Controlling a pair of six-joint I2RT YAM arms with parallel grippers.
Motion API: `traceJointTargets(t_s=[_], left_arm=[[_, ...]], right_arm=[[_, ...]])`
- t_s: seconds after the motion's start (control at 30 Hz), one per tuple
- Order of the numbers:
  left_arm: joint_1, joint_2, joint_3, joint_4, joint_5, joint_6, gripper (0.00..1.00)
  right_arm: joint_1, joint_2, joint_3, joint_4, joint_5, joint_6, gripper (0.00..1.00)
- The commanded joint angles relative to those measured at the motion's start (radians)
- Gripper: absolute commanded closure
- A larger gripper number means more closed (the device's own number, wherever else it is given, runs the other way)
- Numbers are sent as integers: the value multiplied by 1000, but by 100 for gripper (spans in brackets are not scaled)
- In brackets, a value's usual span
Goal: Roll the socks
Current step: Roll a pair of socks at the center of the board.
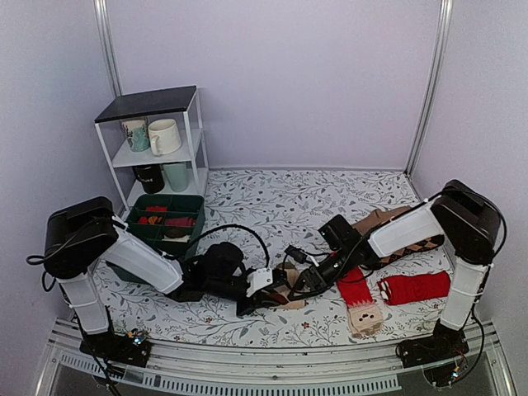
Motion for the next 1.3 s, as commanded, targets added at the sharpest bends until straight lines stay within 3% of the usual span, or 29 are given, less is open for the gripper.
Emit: traceJointTargets(t_s=[0.0, 0.17, 0.3, 0.6, 0.87, 1.27], left_arm=[[16, 45, 3, -159, 87, -95, 100], [44, 57, 55, -306, 129, -130, 100], [77, 64, 92, -406, 175, -168, 100], [114, 97, 133, -505, 195, -194, 100], [114, 112, 157, -495, 205, -193, 100], [114, 135, 179, -488, 213, -186, 100]], right_arm=[[8, -253, -103, 118, 299, 42, 48], [23, -505, -287, 365, 382, -33, 34], [102, -569, -379, 426, 435, -189, 30], [274, -435, -364, 408, 628, -379, 29], [307, -337, -323, 409, 803, -424, 28], [334, -274, -289, 402, 742, -408, 31]])
